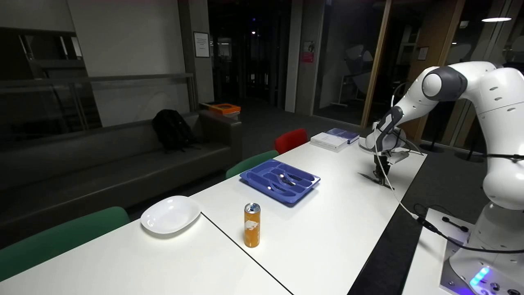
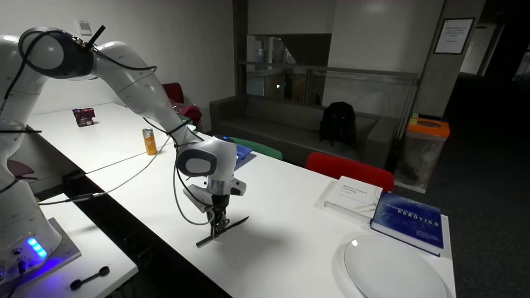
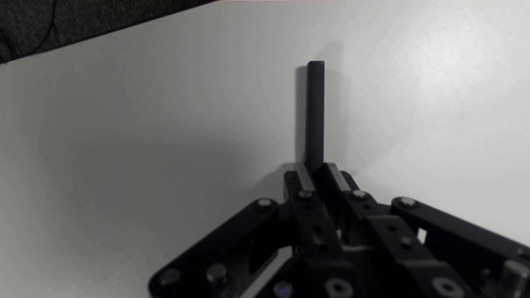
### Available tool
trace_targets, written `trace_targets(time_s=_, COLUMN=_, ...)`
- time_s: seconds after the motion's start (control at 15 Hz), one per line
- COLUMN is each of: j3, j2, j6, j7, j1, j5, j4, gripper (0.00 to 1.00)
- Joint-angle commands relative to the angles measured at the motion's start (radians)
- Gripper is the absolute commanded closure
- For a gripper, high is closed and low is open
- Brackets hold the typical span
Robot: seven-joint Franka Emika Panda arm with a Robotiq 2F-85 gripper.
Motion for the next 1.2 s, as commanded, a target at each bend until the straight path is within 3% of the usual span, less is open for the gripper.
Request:
trace_targets(time_s=0.0, j3=-0.003, j2=-0.053, j6=-0.011, j7=-0.006, j1=-0.009, j5=-0.024, j4=-0.023, gripper=0.97)
trace_targets(time_s=0.67, j3=-0.043, j2=-0.263, j6=-0.036, j7=0.041, j1=0.046, j5=-0.090, j4=-0.120, gripper=0.97)
trace_targets(time_s=1.13, j3=-0.029, j2=-0.354, j6=-0.121, j7=0.201, j1=0.178, j5=-0.206, j4=-0.148, gripper=0.97)
